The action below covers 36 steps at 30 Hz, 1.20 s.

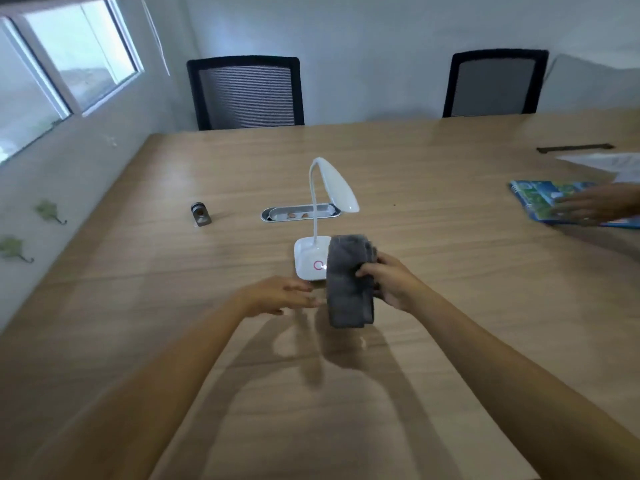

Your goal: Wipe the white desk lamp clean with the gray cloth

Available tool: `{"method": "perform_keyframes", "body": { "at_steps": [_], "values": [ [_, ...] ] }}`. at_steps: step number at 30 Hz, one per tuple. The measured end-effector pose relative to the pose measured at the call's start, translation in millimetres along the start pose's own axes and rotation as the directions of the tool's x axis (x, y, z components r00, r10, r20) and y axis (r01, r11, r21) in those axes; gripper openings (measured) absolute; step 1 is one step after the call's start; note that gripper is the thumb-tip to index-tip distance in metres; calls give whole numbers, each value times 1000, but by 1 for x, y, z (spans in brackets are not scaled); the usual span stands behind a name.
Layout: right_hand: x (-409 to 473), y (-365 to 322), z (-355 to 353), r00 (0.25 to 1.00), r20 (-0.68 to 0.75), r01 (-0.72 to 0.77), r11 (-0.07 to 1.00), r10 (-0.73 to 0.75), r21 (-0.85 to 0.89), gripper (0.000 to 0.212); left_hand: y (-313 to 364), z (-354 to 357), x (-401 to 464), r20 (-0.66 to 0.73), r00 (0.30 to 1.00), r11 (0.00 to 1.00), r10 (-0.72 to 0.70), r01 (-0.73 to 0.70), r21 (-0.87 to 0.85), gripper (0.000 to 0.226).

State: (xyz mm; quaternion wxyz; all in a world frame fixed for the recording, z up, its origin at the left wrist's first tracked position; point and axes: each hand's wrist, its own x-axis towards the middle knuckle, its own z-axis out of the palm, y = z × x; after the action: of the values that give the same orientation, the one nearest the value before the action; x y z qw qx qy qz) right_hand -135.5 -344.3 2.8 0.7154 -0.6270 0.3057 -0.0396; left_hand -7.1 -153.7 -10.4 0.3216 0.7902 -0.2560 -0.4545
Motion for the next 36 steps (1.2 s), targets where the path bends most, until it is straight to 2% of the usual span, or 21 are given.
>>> {"method": "perform_keyframes", "body": {
  "at_steps": [3, 6, 7, 10, 13, 16, 22, 26, 30, 34, 36],
  "values": [
    [-1, 6, 32, 993, 98, -73, 985, 58, 156, 25, -10, 3, -19, 89, 995, 984, -35, 50, -171, 59],
    [0, 10, 63, 977, 204, -113, 963, 63, 244, 26, -31, -1, -31, 51, 996, 942, -74, 87, -325, 25],
    [0, 11, 74, 968, 243, -121, 959, 56, 257, 27, -39, -6, -36, 41, 995, 928, -91, 100, -360, 23],
    [0, 11, 105, 950, 304, -152, 958, 73, 244, 19, -68, -22, -57, 24, 986, 906, -166, 162, -392, 28],
    [5, 17, 141, 933, 325, -215, 963, 153, 165, 13, -100, -36, -85, -7, 963, 867, -269, 239, -437, 29],
    [12, 30, 179, 911, 333, -282, 956, 243, 76, 10, -134, -46, -111, -63, 932, 819, -357, 280, -501, 20],
    [18, 63, 253, 890, 318, -306, 945, 328, -116, 21, -184, -53, -158, -154, 856, 766, -494, 345, -542, 46],
    [23, 78, 288, 892, 289, -303, 934, 348, -190, 14, -200, -49, -170, -223, 809, 804, -544, 426, -414, 45],
    [19, 82, 306, 899, 280, -270, 930, 337, -250, 16, -196, -52, -177, -320, 771, 833, -551, 532, -153, 40],
    [12, 70, 298, 891, 340, -189, 927, 301, -325, 9, -178, -60, -178, -282, 748, 777, -601, 629, 15, 40],
    [10, 67, 283, 924, 301, -100, 910, 235, -402, 26, -161, -67, -172, -402, 734, 723, -548, 657, 213, 42]
  ]
}}
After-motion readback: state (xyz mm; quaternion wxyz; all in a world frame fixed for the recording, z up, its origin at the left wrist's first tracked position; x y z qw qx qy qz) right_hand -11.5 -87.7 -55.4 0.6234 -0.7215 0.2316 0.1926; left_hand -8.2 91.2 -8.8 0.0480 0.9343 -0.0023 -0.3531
